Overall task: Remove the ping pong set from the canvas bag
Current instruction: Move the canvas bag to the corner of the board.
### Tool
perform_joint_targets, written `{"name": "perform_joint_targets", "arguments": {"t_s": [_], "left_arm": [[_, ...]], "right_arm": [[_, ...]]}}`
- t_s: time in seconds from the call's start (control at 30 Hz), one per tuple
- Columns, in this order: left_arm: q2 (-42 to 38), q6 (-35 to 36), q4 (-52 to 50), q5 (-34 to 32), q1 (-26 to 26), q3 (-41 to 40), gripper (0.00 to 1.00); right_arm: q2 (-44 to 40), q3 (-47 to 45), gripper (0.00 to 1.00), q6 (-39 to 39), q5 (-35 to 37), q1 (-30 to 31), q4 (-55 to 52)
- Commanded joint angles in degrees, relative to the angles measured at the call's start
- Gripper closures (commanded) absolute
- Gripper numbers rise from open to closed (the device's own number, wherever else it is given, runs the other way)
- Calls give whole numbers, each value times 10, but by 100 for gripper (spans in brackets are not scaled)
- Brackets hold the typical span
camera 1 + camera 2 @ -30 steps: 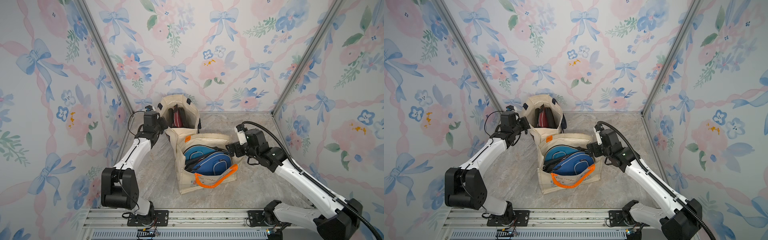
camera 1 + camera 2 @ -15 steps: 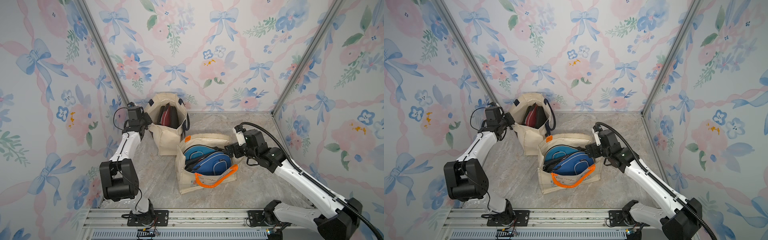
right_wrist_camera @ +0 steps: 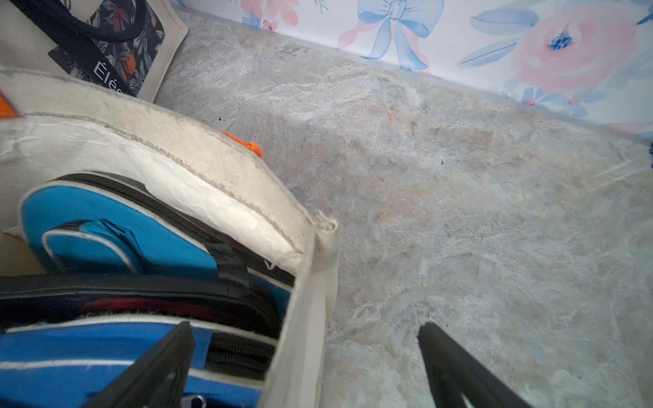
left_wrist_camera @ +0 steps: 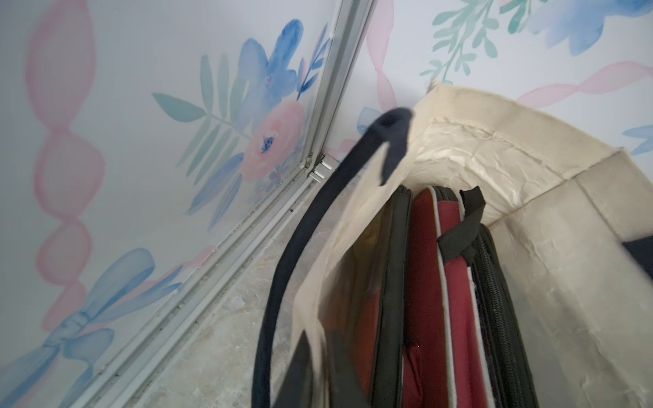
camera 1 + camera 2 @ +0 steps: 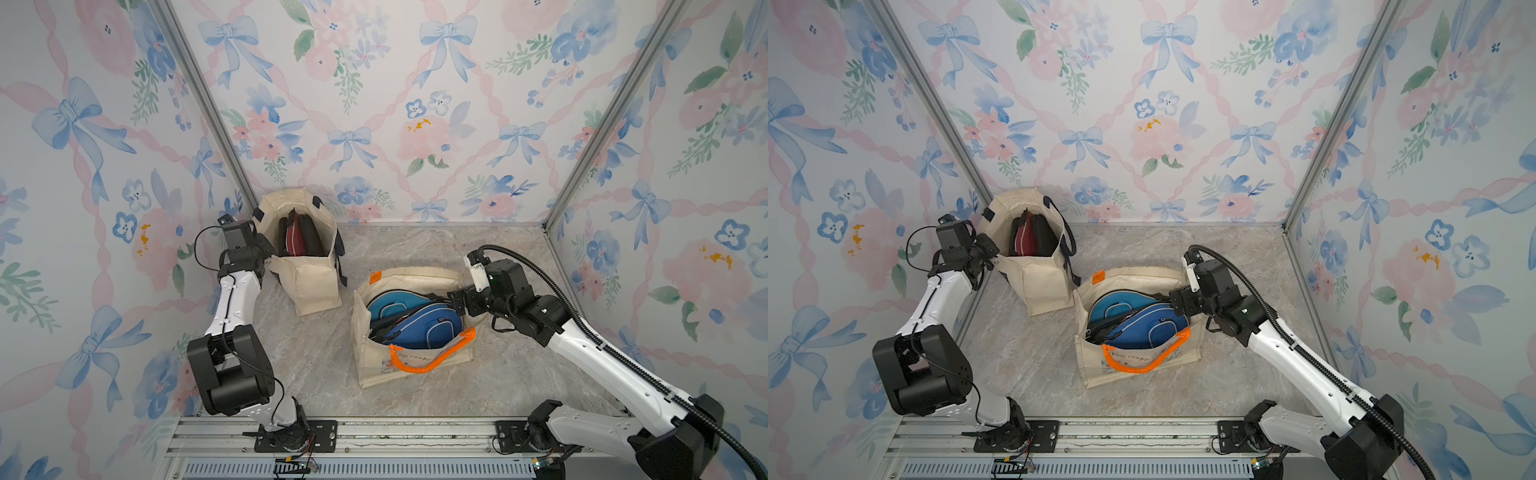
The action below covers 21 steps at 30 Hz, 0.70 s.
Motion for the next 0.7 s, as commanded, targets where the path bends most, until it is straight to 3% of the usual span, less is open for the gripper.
{"name": "perform_joint_targets", "arguments": {"t_s": [0.0, 0.07, 0.17, 0.33, 0.43, 0.57, 0.67], "left_arm": [[-33, 15, 25, -15, 2, 22, 49], [-44, 22, 26, -24, -2, 29, 35], [-61, 53, 25, -56, -25, 39, 24], [-90, 131, 26, -155, -97, 62, 17], [-106, 168, 31, -171, -135, 76, 16], [-130, 211, 52, -74, -182, 77, 16], [-139, 274, 57, 19, -256, 71, 16]], "right_arm": [[-7, -5, 2, -5, 17, 6, 6], [-11, -7, 2, -3, 21, 6, 11], [-16, -9, 2, 0, 25, 6, 19], [-26, -13, 3, 11, 34, 2, 38], [-37, -18, 3, 22, 40, -5, 51], [-70, -36, 3, 55, 41, -23, 76], [-102, -57, 3, 87, 26, -45, 99]]}}
